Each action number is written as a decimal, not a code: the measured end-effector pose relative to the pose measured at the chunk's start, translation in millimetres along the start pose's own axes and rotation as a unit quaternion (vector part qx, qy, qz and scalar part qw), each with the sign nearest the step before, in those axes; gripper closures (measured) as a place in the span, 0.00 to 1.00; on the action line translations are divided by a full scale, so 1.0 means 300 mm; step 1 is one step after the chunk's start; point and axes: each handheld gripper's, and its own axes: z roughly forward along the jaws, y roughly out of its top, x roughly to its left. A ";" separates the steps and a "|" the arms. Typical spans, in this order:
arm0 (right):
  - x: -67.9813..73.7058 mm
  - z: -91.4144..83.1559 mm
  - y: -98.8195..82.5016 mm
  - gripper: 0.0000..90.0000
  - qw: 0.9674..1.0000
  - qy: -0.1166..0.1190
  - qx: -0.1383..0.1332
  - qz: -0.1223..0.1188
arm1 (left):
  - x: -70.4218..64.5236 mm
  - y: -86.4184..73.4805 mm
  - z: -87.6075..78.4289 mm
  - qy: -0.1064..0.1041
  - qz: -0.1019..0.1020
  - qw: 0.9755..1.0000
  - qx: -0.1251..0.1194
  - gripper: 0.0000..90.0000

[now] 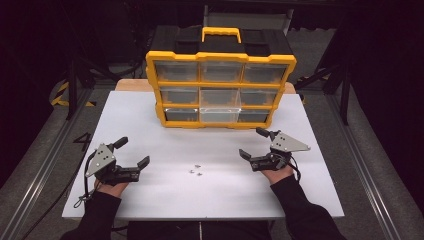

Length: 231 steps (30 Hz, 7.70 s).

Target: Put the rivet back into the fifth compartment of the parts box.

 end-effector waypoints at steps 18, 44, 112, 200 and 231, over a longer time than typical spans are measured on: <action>0.023 0.088 0.081 0.02 0.998 0.060 0.021 0.016 | 0.010 -0.004 0.013 0.004 -0.032 0.999 0.012 0.01; 0.123 0.314 0.306 0.06 0.951 0.159 0.245 -0.103 | 0.007 0.004 -0.016 0.020 -0.004 0.999 0.026 0.01; 0.323 0.645 0.172 0.74 0.787 0.255 0.520 -0.214 | 0.009 -0.006 -0.036 0.021 -0.009 0.999 0.028 0.03; 0.033 0.562 0.811 0.91 0.852 0.170 0.455 -0.197 | 0.010 -0.011 -0.031 0.028 -0.010 0.999 0.037 0.03; -0.051 0.679 0.652 0.91 0.826 0.151 0.508 -0.195 | 0.006 -0.014 -0.025 0.023 -0.010 0.999 0.041 0.03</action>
